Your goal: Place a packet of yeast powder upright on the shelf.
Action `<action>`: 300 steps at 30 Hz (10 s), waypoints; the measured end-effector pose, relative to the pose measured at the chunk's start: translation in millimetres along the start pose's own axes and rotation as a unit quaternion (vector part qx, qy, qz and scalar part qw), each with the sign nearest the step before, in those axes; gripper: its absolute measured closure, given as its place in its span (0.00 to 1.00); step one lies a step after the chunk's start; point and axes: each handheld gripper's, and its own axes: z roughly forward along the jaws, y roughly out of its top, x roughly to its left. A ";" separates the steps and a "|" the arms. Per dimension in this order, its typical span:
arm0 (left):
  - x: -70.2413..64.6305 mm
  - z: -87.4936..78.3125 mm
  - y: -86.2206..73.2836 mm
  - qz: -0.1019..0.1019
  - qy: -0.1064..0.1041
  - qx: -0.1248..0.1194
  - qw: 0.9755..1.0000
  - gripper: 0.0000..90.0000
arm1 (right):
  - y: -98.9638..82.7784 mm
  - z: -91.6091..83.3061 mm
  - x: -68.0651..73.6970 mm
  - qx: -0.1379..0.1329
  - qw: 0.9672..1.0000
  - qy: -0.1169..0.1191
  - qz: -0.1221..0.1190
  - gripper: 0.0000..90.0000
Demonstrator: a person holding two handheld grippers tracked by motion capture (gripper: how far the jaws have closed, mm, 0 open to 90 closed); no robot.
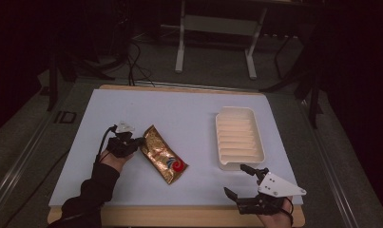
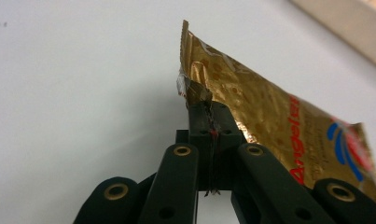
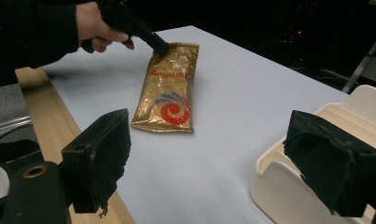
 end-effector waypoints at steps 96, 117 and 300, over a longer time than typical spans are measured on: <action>-143.4 -96.3 66.1 0.248 -0.230 -0.138 0.931 1.00 | 89.0 76.3 -23.1 0.101 0.973 0.203 -0.052 0.59; -127.9 -93.8 64.3 0.185 -0.246 -0.166 0.937 0.86 | 95.3 72.5 -26.3 0.127 0.963 0.220 -0.093 0.88; -60.7 -59.9 -38.3 0.071 -0.185 -0.194 0.961 0.02 | 43.3 35.6 -35.3 -0.001 0.994 0.102 0.035 0.13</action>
